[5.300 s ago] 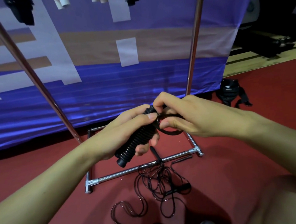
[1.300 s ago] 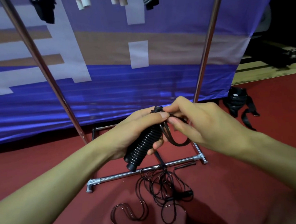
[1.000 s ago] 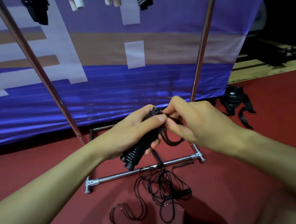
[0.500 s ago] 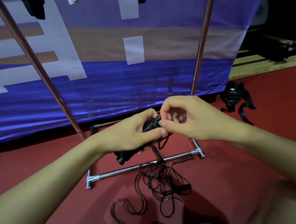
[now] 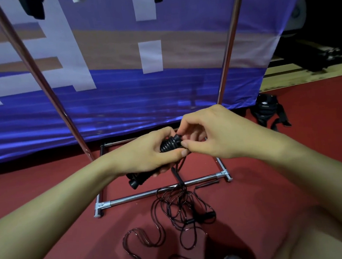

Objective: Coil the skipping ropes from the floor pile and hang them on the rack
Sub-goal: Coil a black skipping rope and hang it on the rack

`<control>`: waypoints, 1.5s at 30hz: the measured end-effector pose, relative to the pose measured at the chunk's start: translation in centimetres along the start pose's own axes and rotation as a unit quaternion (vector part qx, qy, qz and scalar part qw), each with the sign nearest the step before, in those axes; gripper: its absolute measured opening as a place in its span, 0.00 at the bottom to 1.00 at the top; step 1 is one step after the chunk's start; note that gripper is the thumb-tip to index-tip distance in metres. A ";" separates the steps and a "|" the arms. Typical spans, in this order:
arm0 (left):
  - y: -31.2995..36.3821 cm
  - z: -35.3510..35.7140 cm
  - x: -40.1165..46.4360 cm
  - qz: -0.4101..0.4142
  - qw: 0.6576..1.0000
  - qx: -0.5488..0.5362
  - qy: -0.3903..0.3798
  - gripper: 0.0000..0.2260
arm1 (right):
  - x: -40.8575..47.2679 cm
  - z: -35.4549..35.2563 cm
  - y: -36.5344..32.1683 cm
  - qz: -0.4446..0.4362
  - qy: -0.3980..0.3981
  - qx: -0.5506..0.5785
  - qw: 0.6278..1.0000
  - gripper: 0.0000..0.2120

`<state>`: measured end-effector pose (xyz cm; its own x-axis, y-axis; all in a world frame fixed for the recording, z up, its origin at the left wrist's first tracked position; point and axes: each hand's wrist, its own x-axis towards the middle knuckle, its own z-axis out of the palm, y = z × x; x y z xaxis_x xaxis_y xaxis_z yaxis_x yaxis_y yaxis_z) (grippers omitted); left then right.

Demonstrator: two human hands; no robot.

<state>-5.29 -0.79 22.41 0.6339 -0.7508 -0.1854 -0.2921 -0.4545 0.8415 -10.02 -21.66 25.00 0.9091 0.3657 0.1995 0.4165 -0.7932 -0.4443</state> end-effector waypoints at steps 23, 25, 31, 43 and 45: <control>1.1 0.3 0.3 -0.045 0.997 -0.007 -0.057 0.06 | 0.3 1.7 -1.2 -0.028 0.008 -0.167 0.985 0.08; 1.3 0.2 0.5 -0.045 0.998 -0.026 -0.047 0.07 | 0.4 1.1 -0.9 -0.005 0.040 -0.133 0.990 0.09; 1.3 -0.9 1.2 -0.001 1.000 -0.021 0.008 0.13 | 0.6 -2.4 0.1 0.069 0.146 -0.120 0.980 0.08; 5.9 -8.5 0.8 0.128 0.971 0.059 0.193 0.08 | 7.0 -15.0 -4.8 0.035 0.029 0.112 0.993 0.10; 7.6 -9.9 1.1 0.138 0.968 0.041 0.206 0.08 | 7.7 -16.9 -6.5 0.012 0.007 0.135 0.991 0.08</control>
<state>0.25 -0.36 33.61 0.7510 -0.6015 0.2726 -0.5360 -0.3141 0.7836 -5.62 -21.91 44.19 0.9194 0.3402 0.1972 0.3803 -0.6418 -0.6660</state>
